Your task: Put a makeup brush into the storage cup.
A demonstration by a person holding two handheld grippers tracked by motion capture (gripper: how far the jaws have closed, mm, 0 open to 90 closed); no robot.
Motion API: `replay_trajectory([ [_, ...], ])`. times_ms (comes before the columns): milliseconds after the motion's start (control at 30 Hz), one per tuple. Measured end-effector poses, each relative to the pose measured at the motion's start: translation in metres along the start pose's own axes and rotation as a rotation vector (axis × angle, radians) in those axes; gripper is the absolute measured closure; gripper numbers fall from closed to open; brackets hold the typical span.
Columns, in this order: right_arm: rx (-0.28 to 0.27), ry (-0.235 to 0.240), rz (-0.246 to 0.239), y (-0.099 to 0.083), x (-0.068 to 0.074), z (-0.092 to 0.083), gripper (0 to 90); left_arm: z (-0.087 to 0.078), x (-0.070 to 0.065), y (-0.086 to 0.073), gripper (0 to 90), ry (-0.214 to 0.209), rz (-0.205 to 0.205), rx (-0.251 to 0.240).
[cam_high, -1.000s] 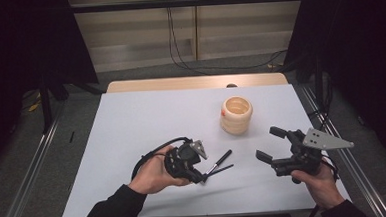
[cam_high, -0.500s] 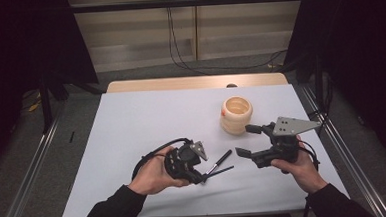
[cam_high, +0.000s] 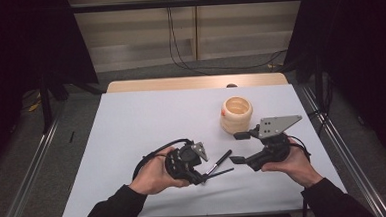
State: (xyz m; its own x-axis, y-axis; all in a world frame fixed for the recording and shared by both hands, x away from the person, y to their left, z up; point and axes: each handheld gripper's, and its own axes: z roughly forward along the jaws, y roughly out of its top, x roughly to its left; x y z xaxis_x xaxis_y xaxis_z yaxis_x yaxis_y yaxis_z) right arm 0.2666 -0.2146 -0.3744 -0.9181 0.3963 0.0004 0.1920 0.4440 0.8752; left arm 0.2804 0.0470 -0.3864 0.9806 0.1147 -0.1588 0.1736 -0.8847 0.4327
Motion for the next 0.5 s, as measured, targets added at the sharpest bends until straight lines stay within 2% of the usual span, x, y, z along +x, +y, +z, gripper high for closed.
replay_trajectory([
  [33,0.006,0.008,-0.005,0.001,0.000,0.001,29.6,0.000,-0.001,0.000,83.4,-0.003,-0.014,0.003],
  [167,0.057,0.051,-0.036,0.005,0.001,0.005,33.1,0.000,-0.001,0.000,83.4,0.001,-0.011,0.000],
  [200,0.077,0.076,-0.045,0.006,0.001,0.007,34.3,0.000,-0.001,0.000,83.4,0.001,-0.011,0.001],
  [300,0.144,0.104,-0.068,0.008,0.000,0.012,36.3,0.002,-0.001,0.000,83.4,-0.006,0.002,0.015],
  [367,0.190,0.093,-0.091,0.007,0.000,0.016,37.3,0.004,-0.002,0.000,83.4,-0.010,-0.005,0.013],
  [400,0.221,0.110,-0.102,0.007,0.001,0.019,39.4,0.005,-0.002,0.000,83.4,-0.010,-0.005,0.013],
  [433,0.236,0.109,-0.112,0.007,0.001,0.020,39.7,0.004,-0.001,0.001,83.4,-0.010,0.016,0.029],
  [467,0.260,0.110,-0.117,0.007,0.002,0.022,39.7,0.005,-0.001,0.001,83.3,-0.010,0.014,0.026],
  [500,0.283,0.119,-0.127,0.007,0.003,0.025,39.7,0.004,0.000,0.002,83.4,-0.011,0.028,0.041],
])
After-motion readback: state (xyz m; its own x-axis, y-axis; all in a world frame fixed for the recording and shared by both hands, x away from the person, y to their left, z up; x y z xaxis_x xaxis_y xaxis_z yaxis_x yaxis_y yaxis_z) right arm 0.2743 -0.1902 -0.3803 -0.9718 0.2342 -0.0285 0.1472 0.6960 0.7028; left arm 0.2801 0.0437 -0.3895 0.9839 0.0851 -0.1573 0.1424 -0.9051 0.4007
